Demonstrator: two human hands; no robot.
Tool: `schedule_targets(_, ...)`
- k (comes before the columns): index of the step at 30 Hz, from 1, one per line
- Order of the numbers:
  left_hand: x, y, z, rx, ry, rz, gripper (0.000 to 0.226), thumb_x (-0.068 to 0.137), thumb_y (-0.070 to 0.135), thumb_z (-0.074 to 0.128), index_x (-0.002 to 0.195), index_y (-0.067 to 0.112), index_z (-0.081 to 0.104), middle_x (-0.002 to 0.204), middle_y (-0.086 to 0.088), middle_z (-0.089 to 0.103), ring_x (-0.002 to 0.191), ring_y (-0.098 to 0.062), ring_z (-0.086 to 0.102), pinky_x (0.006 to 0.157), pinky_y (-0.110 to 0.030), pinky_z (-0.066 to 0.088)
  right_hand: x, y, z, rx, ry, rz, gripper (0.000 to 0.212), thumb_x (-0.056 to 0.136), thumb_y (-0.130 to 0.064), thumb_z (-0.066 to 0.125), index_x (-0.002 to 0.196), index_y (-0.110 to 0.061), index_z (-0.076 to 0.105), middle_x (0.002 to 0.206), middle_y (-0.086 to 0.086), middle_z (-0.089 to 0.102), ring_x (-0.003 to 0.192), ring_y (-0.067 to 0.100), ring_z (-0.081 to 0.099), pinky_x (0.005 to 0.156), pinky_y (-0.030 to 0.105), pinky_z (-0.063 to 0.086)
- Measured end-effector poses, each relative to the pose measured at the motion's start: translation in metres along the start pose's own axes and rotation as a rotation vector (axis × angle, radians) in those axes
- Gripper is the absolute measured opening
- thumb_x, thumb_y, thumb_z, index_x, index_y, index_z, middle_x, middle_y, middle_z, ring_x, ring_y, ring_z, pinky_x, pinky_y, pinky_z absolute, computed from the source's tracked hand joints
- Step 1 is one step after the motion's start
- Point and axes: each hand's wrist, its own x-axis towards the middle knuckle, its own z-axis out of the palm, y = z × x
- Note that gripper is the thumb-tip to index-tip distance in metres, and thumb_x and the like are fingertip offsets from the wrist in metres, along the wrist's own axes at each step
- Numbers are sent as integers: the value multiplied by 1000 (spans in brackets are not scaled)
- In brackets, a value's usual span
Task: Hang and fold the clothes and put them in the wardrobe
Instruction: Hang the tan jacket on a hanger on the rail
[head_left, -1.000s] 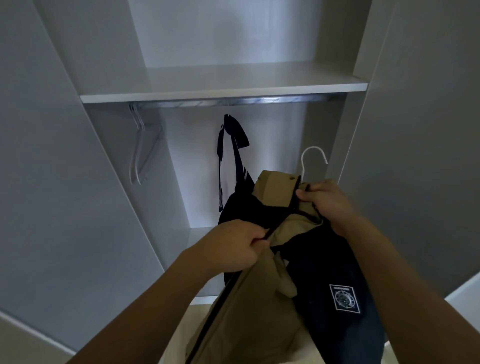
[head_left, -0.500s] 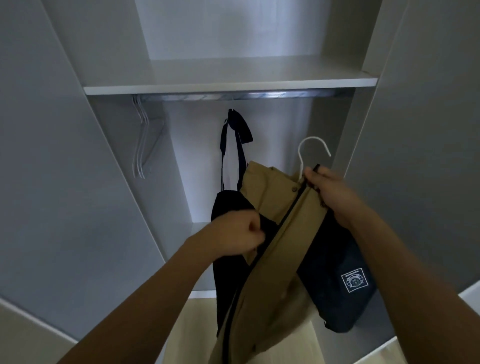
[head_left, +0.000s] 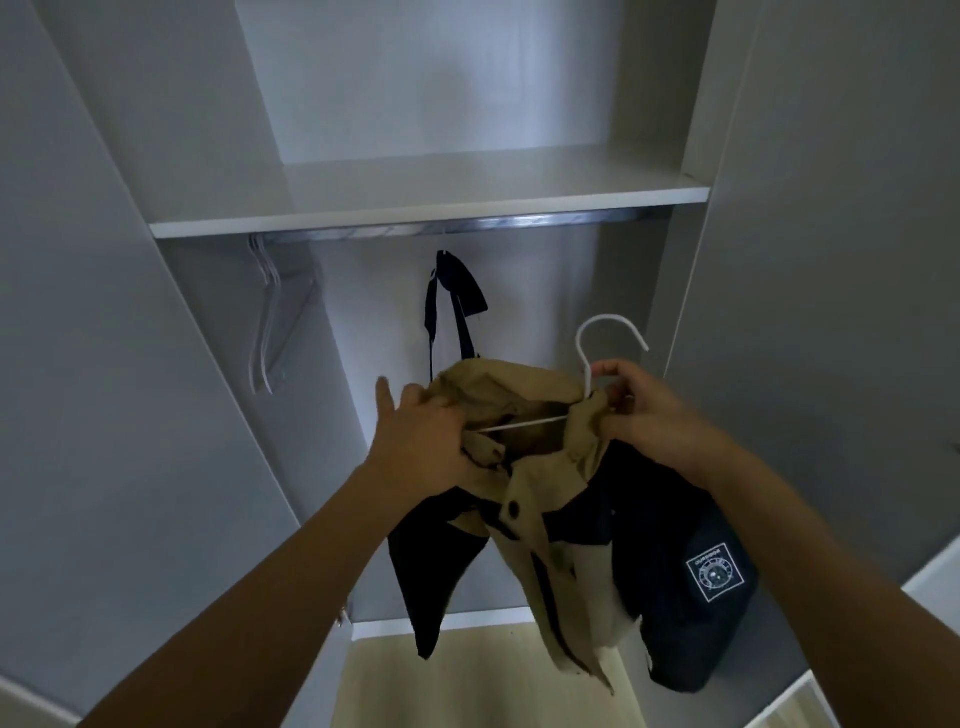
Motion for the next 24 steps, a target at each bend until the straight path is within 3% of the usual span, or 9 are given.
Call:
schedule_targets(2, 8, 8, -9, -194, -29, 90, 18, 79, 29, 52, 95, 28, 59, 106, 9, 53, 120, -16, 33, 113, -39, 0, 2, -1, 6, -24, -7, -53, 54, 80, 3, 67, 108, -41, 54, 95, 5, 47, 83, 21, 53, 77, 42, 52)
schedule_targets(4, 15, 20, -17, -427, -134, 101, 8, 89, 24, 49, 92, 29, 55, 96, 11, 54, 109, -14, 44, 101, -32, 22, 4, -4, 12, -55, -5, -109, 54, 78, -1, 67, 104, -47, 53, 95, 0, 46, 75, 14, 53, 66, 29, 51)
schedule_targets(6, 17, 28, -16, -505, -185, 87, 13, 98, 37, 43, 88, 32, 48, 89, 9, 60, 96, -15, 53, 90, -33, 28, 4, -6, 14, -90, -10, -119, 52, 74, -10, 65, 99, -53, 52, 95, -2, 48, 68, 6, 52, 60, 21, 48)
schedule_targets(9, 10, 28, -10, -422, -135, 171, 27, 104, 42, 33, 98, 31, 57, 102, 9, 65, 102, -13, 50, 95, -32, 19, 1, 1, 3, -199, -22, -89, 40, 72, -26, 62, 97, -55, 50, 91, -1, 54, 74, 11, 55, 68, 30, 50)
schedule_targets(13, 6, 10, -17, -113, 114, 319, 26, 104, 38, 35, 93, 30, 57, 91, 12, 59, 95, -9, 47, 94, -28, 15, -5, 20, -19, -380, -52, -17, 14, 87, -20, 63, 98, -26, 69, 94, 5, 70, 91, 21, 66, 89, 44, 51)
schedule_targets(17, 5, 2, -22, -43, -36, 200, 20, 97, 34, 42, 80, 29, 50, 82, 12, 54, 90, -11, 49, 95, -33, 28, -5, 24, -2, -428, -51, -40, 16, 95, -18, 57, 85, -20, 69, 80, -1, 68, 80, 16, 64, 73, 29, 49)
schedule_targets(19, 6, 8, -30, -377, -59, 91, 14, 83, 41, 49, 79, 29, 52, 73, 12, 53, 73, -8, 53, 74, -23, 41, -3, 19, 6, -414, -54, -53, 16, 97, -20, 56, 86, -22, 68, 78, -5, 66, 76, 12, 62, 66, 20, 45)
schedule_targets(21, 14, 19, -44, -803, 33, -76, 33, 73, 61, 47, 77, 28, 49, 68, 9, 50, 61, -6, 50, 62, -21, 40, 0, 14, 9, -397, -60, -76, 16, 97, -21, 55, 91, -16, 69, 82, -2, 67, 77, 12, 62, 65, 17, 45)
schedule_targets(24, 32, 30, -56, -891, 182, -205, 46, 90, 53, 48, 82, 9, 60, 71, -1, 57, 59, -6, 50, 61, -24, 39, 3, 4, 10, -349, -46, -147, 18, 98, -20, 54, 88, -16, 68, 82, 1, 66, 76, 10, 61, 64, 11, 42)
